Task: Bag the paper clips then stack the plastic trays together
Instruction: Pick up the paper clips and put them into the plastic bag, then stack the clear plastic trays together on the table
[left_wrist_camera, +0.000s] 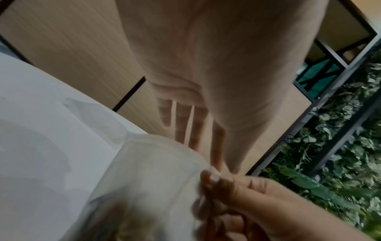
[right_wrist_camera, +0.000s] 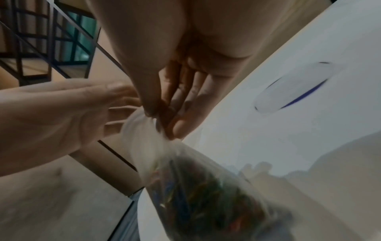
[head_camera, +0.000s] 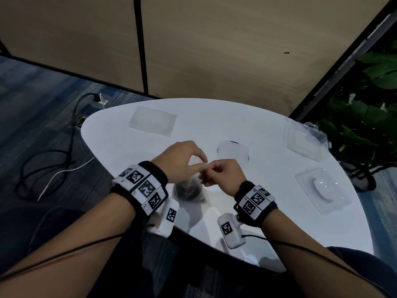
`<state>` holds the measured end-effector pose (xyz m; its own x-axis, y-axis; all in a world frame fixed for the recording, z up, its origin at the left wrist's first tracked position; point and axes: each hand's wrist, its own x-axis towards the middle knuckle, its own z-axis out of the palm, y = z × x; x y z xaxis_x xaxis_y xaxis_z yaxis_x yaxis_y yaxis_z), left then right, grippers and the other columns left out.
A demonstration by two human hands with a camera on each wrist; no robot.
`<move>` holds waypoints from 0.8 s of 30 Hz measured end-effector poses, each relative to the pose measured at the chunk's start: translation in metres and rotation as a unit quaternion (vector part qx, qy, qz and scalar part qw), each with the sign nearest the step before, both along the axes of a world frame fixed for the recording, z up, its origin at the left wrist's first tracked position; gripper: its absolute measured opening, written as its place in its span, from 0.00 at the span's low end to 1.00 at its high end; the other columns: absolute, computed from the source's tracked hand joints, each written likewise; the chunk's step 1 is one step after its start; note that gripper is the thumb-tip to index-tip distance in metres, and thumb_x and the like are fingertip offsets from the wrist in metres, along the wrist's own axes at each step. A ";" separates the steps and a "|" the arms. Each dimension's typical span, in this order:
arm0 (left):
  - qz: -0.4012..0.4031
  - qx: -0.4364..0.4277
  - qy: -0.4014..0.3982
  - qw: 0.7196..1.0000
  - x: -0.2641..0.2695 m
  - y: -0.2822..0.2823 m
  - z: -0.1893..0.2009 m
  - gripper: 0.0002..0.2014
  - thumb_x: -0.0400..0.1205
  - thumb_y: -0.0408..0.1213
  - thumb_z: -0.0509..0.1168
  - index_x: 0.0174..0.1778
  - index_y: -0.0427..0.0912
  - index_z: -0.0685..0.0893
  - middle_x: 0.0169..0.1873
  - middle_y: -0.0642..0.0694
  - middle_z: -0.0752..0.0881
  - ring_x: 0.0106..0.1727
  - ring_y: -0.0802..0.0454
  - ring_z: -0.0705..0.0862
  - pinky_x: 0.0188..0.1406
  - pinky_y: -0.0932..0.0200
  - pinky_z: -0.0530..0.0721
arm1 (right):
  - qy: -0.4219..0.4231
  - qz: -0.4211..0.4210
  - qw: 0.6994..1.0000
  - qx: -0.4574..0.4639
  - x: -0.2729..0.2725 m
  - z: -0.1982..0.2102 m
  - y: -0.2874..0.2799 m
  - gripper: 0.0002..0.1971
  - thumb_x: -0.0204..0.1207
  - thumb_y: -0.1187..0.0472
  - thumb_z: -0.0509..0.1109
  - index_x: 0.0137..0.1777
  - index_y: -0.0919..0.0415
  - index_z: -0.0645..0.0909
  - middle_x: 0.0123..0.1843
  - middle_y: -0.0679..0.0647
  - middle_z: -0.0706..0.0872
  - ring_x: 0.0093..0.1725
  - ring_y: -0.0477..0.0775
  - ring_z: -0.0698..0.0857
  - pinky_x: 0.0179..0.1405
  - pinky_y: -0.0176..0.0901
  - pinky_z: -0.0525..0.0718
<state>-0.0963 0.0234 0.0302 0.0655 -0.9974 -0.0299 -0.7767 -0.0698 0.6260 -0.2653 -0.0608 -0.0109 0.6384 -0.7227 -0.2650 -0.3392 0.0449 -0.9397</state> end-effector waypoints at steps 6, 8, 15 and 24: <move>-0.035 0.001 -0.091 0.995 0.002 -0.017 0.000 0.08 0.84 0.48 0.68 0.51 0.51 0.90 0.52 0.49 0.85 0.57 0.49 0.81 0.63 0.49 0.78 | -0.013 0.001 0.998 0.065 0.001 0.008 -0.005 0.09 0.76 0.68 0.75 0.44 0.77 0.87 0.37 0.66 0.91 0.33 0.57 0.90 0.40 0.45 0.92; -0.050 0.012 -0.103 0.993 0.000 -0.022 -0.009 0.10 0.85 0.48 0.67 0.53 0.50 0.90 0.55 0.48 0.83 0.59 0.48 0.79 0.66 0.51 0.75 | -0.013 0.005 0.996 0.083 -0.006 0.007 -0.009 0.10 0.76 0.68 0.75 0.47 0.80 0.86 0.40 0.69 0.90 0.34 0.58 0.90 0.39 0.43 0.91; -0.048 0.035 -0.160 0.985 0.019 -0.049 -0.028 0.12 0.87 0.47 0.63 0.55 0.47 0.90 0.59 0.47 0.80 0.63 0.47 0.76 0.68 0.52 0.72 | 0.007 -0.096 0.985 0.145 -0.029 -0.014 -0.040 0.07 0.76 0.68 0.75 0.40 0.72 0.84 0.39 0.66 0.89 0.33 0.56 0.91 0.33 0.41 0.90; 0.047 0.126 -0.121 0.983 0.070 -0.106 -0.080 0.13 0.87 0.41 0.63 0.67 0.47 0.83 0.68 0.41 0.79 0.72 0.40 0.78 0.75 0.43 0.73 | 0.140 -0.147 0.979 -0.002 -0.047 -0.048 -0.115 0.06 0.77 0.61 0.73 0.50 0.62 0.88 0.46 0.59 0.91 0.38 0.58 0.91 0.46 0.55 0.92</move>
<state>-0.0265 -0.0826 -0.0496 0.1921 -0.9496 -0.2476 -0.8841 -0.2770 0.3764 -0.3126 -0.1761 -0.0593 0.3061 -0.8658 -0.3958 -0.5561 0.1748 -0.8125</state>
